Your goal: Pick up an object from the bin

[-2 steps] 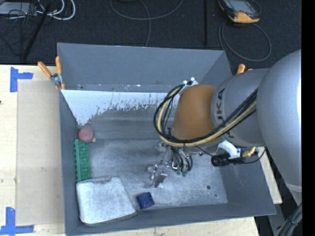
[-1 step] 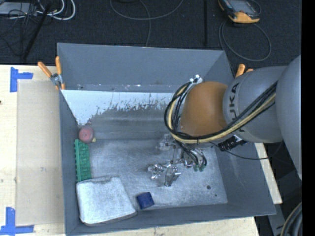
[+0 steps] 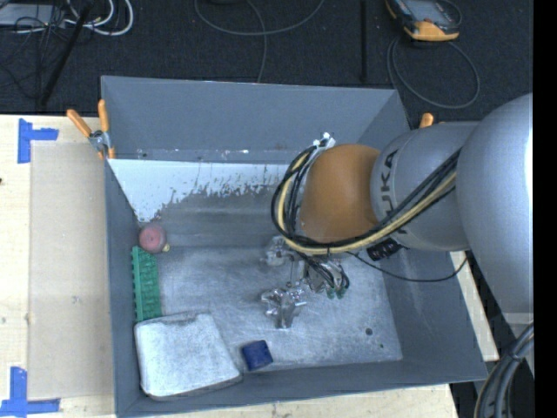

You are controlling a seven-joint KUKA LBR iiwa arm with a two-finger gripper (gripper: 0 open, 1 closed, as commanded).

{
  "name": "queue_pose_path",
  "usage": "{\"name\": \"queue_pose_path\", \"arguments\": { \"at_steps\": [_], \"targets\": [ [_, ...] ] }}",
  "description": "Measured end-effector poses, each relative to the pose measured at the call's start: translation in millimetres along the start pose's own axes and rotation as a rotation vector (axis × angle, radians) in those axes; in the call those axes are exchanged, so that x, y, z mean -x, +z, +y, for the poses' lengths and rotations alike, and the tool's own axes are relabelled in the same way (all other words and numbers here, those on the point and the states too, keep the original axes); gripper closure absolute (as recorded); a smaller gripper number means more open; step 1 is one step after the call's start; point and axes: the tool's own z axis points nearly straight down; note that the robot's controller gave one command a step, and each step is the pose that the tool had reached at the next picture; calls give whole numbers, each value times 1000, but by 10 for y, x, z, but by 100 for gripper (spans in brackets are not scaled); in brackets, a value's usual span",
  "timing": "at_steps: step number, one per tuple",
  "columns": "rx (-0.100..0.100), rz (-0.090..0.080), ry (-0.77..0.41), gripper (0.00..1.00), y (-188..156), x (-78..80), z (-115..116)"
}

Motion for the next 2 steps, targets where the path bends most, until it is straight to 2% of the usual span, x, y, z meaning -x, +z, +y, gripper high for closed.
{"name": "queue_pose_path", "arguments": {
  "at_steps": [1, 2],
  "targets": [
    [5, -6, 54, 0, -8, -9, -247],
    [3, -2, 52, 100, -19, -12, -255]
  ]
}}
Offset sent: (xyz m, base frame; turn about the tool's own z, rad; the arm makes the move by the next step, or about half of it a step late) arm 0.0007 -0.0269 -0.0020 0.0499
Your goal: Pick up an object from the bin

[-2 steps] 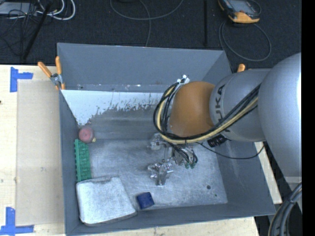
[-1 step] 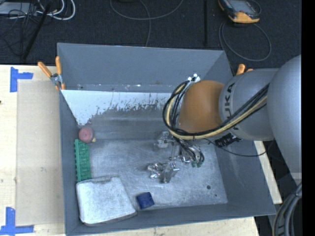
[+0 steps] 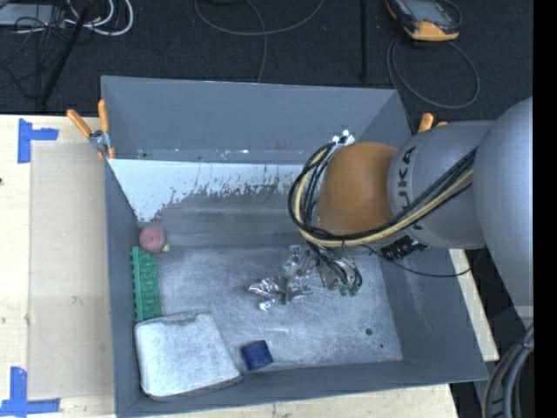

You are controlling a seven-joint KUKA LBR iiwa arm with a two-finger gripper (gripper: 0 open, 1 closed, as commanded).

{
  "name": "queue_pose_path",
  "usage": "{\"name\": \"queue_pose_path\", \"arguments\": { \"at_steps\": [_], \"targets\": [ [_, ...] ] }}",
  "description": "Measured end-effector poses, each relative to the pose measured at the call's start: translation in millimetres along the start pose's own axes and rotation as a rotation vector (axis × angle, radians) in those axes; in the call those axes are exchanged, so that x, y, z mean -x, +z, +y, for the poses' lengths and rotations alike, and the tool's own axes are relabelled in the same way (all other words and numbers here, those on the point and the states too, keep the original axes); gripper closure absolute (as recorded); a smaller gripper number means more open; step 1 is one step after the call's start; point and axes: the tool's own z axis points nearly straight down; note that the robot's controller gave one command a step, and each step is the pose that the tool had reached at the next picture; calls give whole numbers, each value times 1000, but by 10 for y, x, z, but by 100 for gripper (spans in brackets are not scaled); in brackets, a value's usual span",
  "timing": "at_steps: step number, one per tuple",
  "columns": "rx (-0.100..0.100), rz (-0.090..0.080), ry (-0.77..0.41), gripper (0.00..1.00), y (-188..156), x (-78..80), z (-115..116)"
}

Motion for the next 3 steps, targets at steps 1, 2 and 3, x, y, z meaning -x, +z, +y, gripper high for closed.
{"name": "queue_pose_path", "arguments": {
  "at_steps": [1, 2, 3],
  "targets": [
    [-1, -3, 0, 100, -409, 10, 4],
    [-1, -2, -1, 100, -601, 17, 5],
    [-2, -4, -2, 100, -1059, 31, 9]
  ]
}}
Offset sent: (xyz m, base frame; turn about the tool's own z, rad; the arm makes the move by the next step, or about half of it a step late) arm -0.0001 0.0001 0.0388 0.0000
